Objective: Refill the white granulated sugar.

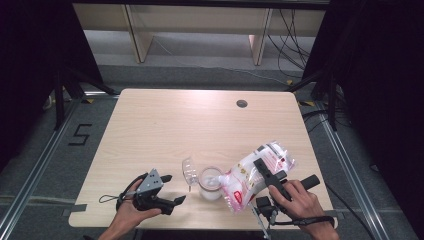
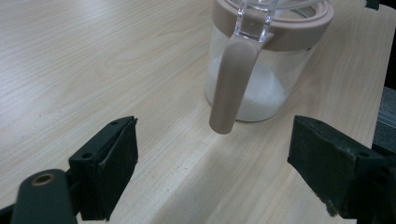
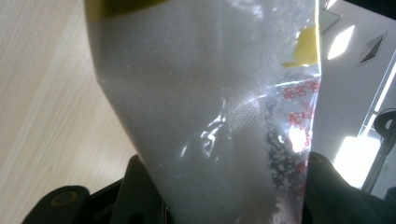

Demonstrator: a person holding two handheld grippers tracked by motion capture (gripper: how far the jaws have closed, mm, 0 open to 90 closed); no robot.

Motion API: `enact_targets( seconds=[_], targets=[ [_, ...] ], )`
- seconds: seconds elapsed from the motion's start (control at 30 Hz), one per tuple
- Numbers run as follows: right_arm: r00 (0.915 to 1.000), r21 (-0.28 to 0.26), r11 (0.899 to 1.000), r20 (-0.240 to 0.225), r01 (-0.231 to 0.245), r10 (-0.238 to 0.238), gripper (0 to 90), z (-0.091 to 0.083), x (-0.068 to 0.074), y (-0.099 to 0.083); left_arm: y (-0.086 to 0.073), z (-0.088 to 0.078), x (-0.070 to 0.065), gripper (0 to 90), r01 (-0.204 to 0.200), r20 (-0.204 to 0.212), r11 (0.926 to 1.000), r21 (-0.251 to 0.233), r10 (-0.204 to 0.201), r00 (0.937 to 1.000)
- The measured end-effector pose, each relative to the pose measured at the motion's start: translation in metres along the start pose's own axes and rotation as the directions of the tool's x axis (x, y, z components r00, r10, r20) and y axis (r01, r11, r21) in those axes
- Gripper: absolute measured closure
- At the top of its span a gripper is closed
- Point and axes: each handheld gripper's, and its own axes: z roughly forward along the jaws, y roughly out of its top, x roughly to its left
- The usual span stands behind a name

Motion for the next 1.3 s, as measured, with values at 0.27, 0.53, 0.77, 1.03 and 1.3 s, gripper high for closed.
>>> enact_targets(
  seconds=[0.27,0.53,0.77,1.03,1.3],
  targets=[
    [1.0,0.0,1.0,0.002,-0.006,0.006,61.4,0.0001,0.0002,0.0001,0.0,0.0,-0.0001,15.4,0.002,0.0,1.0,0.0,-0.002,1.0],
    [1.0,-0.001,1.0,0.0,-0.002,0.002,61.5,0.0002,0.0002,0.0,0.0001,-0.0001,-0.001,15.5,0.005,-0.007,1.0,0.003,-0.005,1.0],
    [1.0,-0.011,1.0,0.001,-0.002,0.002,61.6,0.001,0.0003,0.0013,0.0007,-0.0009,0.0002,15.5,-0.006,0.003,1.0,0.007,0.006,1.0],
    [0.9999,0.0,1.0,0.0,-0.016,0.016,61.6,-0.0002,0.0017,0.0017,0.0006,-0.0008,0.0001,15.5,-0.005,-0.002,1.0,0.001,0.005,1.0],
    [0.9999,-0.017,1.0,0.004,0.016,-0.016,61.7,0.0004,-0.0019,0.0008,0.0006,-0.0007,0.0001,15.5,-0.005,-0.001,1.0,0.001,0.005,1.0]
  ],
)
